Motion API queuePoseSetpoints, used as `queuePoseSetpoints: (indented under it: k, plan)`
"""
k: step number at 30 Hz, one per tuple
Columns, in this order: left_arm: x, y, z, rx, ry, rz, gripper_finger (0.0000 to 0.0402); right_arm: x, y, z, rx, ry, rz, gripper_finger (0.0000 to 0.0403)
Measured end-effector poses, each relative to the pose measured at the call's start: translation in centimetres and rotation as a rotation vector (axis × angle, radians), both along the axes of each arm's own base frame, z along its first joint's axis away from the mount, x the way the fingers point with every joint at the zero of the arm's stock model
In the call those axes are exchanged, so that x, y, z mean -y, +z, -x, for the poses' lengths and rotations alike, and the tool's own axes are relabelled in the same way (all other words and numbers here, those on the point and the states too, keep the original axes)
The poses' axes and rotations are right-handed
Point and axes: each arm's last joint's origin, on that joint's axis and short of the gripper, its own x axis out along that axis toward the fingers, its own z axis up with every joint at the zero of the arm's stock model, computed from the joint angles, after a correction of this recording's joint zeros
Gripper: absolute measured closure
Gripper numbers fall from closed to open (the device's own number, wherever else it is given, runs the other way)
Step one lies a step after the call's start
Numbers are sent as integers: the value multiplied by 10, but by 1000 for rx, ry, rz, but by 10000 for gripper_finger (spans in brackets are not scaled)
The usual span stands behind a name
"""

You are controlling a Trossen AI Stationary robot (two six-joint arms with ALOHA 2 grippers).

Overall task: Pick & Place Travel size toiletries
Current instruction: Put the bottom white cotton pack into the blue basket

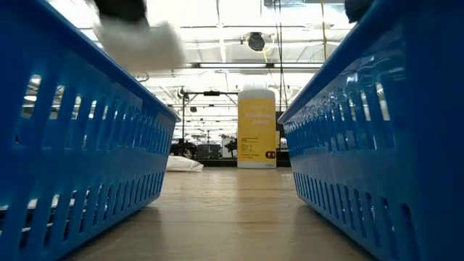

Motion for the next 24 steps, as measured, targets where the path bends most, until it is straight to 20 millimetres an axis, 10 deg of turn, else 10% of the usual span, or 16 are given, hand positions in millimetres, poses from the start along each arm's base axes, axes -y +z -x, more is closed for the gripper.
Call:
queuePoseSetpoints:
  k: [11, 24]
  plan:
    - [105, 12, 65, -87, -128, 193, 400, 0, 0, 0, 0, 0, 0, 399]
    - [109, -48, 101, -232, 153, 185, 401, 0, 0, 0, 0, 0, 0, 399]
